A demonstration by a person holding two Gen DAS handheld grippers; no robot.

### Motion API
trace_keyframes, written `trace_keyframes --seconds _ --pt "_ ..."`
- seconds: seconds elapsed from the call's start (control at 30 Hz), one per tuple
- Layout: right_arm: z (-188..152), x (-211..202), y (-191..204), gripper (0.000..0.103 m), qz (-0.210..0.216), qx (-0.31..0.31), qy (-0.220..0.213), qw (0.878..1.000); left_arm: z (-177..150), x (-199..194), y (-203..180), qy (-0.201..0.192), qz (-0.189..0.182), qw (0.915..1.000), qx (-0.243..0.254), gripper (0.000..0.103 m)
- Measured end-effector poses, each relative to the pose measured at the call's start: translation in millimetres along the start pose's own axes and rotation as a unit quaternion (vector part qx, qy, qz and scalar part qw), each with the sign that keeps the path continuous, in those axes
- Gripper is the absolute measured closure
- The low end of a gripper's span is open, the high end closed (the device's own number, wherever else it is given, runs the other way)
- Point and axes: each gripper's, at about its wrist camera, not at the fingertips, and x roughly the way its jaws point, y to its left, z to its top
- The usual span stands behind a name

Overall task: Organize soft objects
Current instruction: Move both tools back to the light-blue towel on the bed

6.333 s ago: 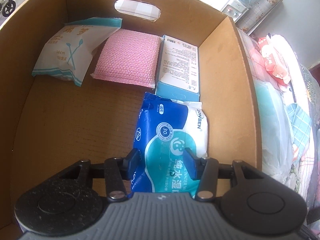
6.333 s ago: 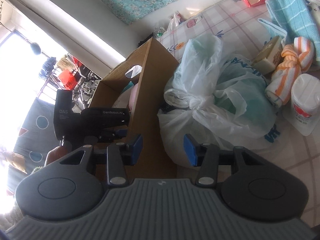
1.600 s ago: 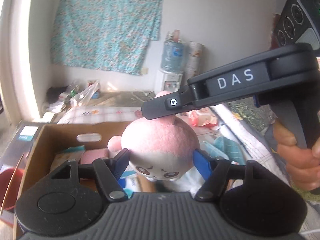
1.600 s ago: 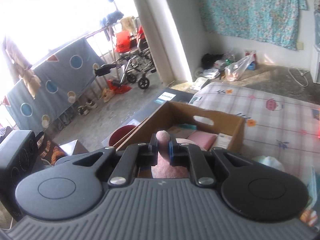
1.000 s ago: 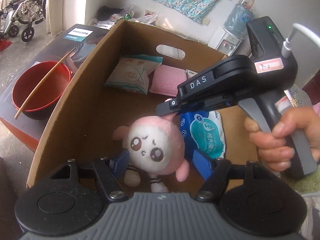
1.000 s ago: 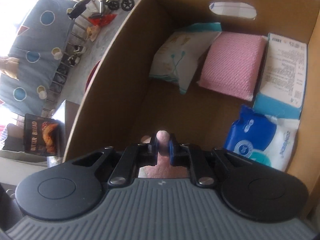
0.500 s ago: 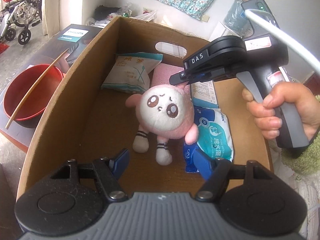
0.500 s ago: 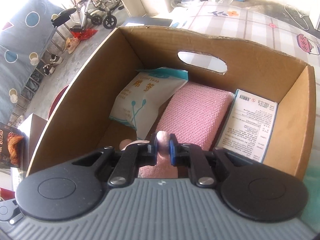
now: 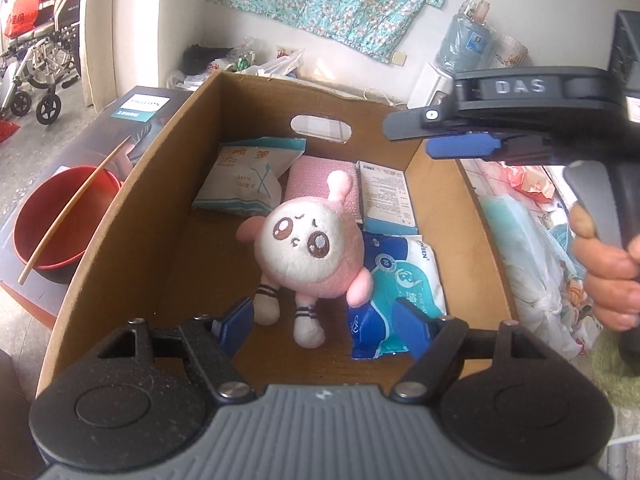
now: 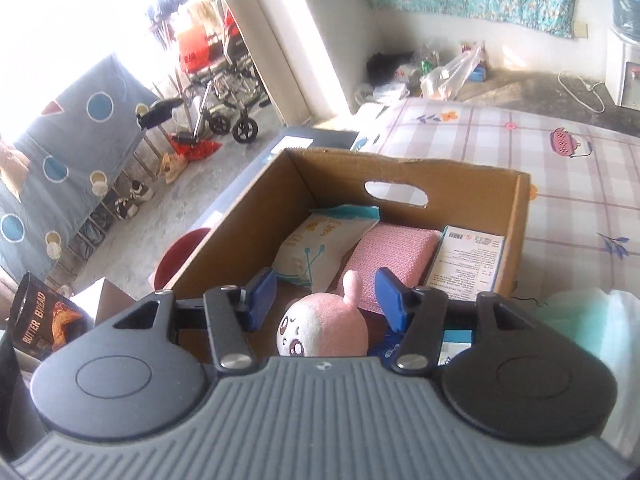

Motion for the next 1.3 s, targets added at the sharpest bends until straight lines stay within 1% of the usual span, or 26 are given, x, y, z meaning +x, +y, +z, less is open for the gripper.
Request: trace_keyframes --seconds 0.1,0.17,0.27,0.37,0.5,0.6,0.7,0.77,0.8,0.9,0.93,1.03,1.07,1.13,1.2,1.3 --pt "-10.9 -39.5 -9.5 0.039 -0.009 -0.001 -0.032 0.999 1.7 -5.1 -8.7 -0.018 0.004 0.9998 0.011 0.026" --pt "-17.2 -63.9 -19.8 0.039 -0.022 0.004 -0.046 0.999 3.6 -6.6 -16.2 -0.024 0.002 0.9996 0.017 0.026" --pt "-26.7 -97.8 -42.5 0.038 -0.049 0.016 -0.064 0.997 4.4 -8.7 -30.5 -0.027 -0.011 0.9993 0.023 0.026" --pt "-35.5 -128.5 -69.4 0.038 -0.079 0.027 -0.081 0.993 7.0 -11.5 -52.9 -0.029 -0.024 0.9984 0.043 0.026" --pt "-52.7 -166.6 -118.3 0.037 -0.126 0.056 -0.099 0.985 16.5 -16.7 -94.4 -0.032 -0.051 0.9947 0.084 0.026" --pt "-64.6 -191.5 -155.5 0.037 -0.158 0.083 -0.108 0.978 27.8 -12.7 -129.4 -0.022 -0.078 0.9906 0.11 0.026" --pt "-80.6 -208.6 -200.8 0.037 -0.192 0.119 -0.111 0.968 38.4 1.9 -170.6 -0.007 -0.096 0.9854 0.141 0.026" --pt "-90.5 -216.8 -231.3 0.037 -0.205 0.151 -0.108 0.961 45.8 16.7 -196.8 0.009 -0.107 0.9807 0.163 0.026" --pt "-92.8 -217.2 -243.4 0.037 -0.207 0.167 -0.105 0.958 50.1 28.3 -212.9 0.025 -0.112 0.9786 0.171 0.026" --pt "-106.2 -219.9 -289.2 0.038 -0.21 0.218 -0.092 0.949 62.9 61.5 -247.4 0.07 -0.133 0.9732 0.174 0.027" --pt "-109.0 -217.1 -300.0 0.039 -0.212 0.229 -0.087 0.946 67.4 74.9 -260.0 0.088 -0.139 0.9718 0.168 0.027" --pt "-116.4 -205.5 -328.3 0.049 -0.223 0.256 -0.072 0.938 78.7 110.5 -287.5 0.134 -0.154 0.9672 0.151 0.03" --pt "-117.7 -199.1 -335.7 0.053 -0.226 0.261 -0.064 0.936 81.5 123.4 -296.0 0.15 -0.159 0.9651 0.144 0.032" --pt "-119.5 -187.7 -350.4 0.057 -0.235 0.265 -0.049 0.934 85.3 144.4 -308.6 0.174 -0.165 0.9616 0.134 0.033" --pt "-122.7 -177.1 -365.0 0.058 -0.243 0.271 -0.032 0.931 88.3 168.2 -322.0 0.197 -0.167 0.9581 0.124 0.035" --pt "-123.7 -161.0 -383.7 0.058 -0.252 0.281 -0.005 0.926 88.2 200.9 -337.8 0.231 -0.177 0.9502 0.112 0.035"
